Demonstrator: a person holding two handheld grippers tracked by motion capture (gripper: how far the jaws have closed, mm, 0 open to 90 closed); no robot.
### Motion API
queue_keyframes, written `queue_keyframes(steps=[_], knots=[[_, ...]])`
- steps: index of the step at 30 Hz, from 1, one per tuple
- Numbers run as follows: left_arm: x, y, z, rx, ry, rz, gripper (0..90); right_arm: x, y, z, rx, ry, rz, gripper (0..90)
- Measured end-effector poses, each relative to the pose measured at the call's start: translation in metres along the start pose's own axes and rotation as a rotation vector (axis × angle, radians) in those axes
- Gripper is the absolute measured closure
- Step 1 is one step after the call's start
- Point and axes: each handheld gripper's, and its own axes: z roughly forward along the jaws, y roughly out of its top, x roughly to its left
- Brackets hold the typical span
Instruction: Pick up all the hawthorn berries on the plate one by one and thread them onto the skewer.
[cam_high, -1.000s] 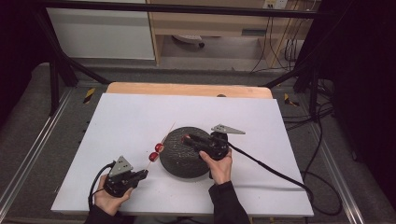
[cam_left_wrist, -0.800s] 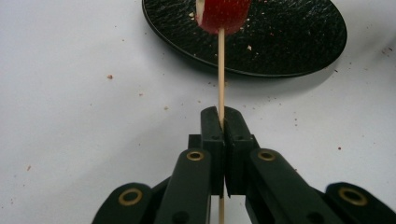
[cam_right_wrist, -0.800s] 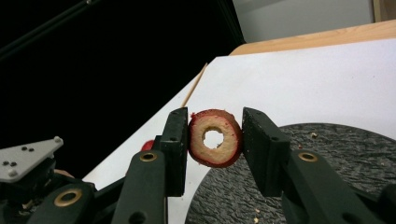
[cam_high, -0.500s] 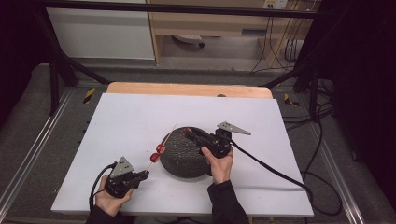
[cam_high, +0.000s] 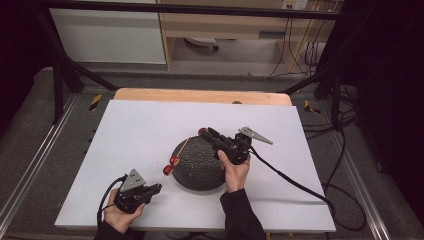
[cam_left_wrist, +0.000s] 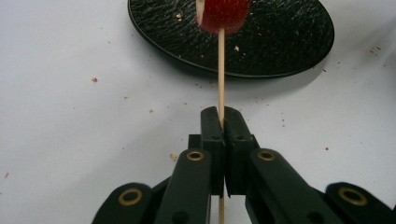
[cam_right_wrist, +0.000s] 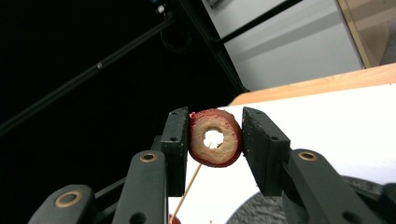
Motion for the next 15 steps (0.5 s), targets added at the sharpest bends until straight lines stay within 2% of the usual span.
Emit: queue_keyframes(steps=[7,15], knots=[[-0.005,0.001,0.002,-0.007,-0.012,0.002,88.2,-0.003,-0.005,0.005,-0.062,-0.005,0.026,62.8],[-0.013,0.002,0.007,-0.010,-0.025,0.001,88.2,-0.005,-0.010,0.010,-0.102,-0.003,0.047,62.8]])
